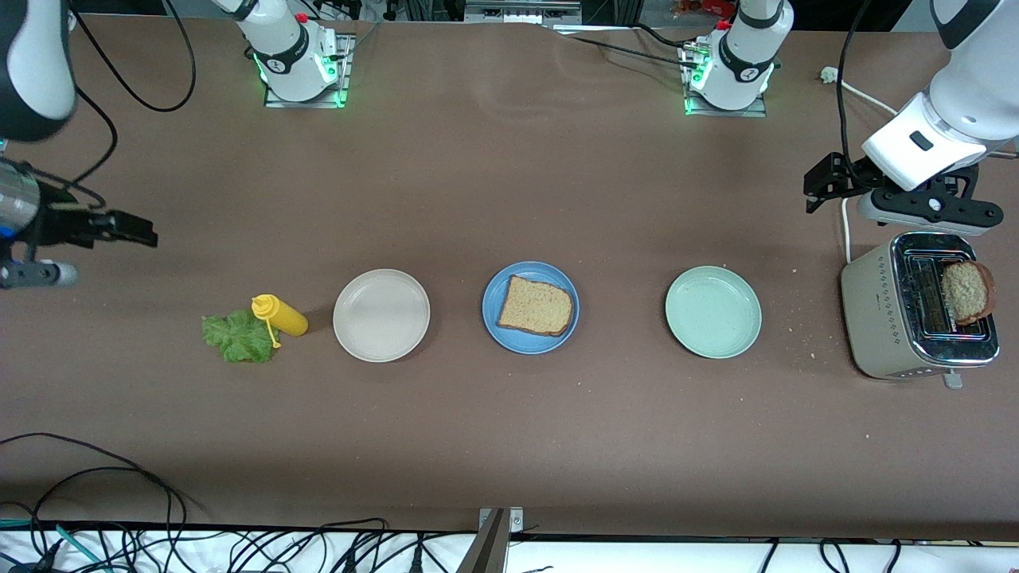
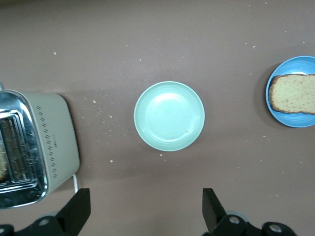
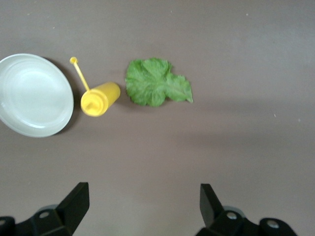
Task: Make sandwich in blue plate with both arms
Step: 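Reach the right gripper down to the green lettuce leaf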
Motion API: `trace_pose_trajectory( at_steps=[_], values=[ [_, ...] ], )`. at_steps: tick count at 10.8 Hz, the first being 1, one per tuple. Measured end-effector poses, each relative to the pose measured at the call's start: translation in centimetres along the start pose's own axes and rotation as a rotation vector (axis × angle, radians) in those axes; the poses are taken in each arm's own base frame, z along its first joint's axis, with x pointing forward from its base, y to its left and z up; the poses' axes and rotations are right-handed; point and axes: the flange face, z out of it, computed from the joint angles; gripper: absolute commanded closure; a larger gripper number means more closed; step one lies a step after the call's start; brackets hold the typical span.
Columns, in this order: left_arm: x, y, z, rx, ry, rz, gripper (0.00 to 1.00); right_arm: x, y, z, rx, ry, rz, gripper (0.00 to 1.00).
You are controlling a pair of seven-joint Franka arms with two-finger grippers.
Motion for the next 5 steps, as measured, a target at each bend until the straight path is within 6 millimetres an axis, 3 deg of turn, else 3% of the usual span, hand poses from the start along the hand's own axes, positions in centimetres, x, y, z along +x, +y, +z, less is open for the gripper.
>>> trace_pose_trajectory(
  at_steps=[5],
  values=[
    [-0.2,-0.8,0.4,-0.047,-0.015,-0.024,0.0,7.0,-0.3,11.4,0.007,0.029,-0.135,0.0]
  ],
)
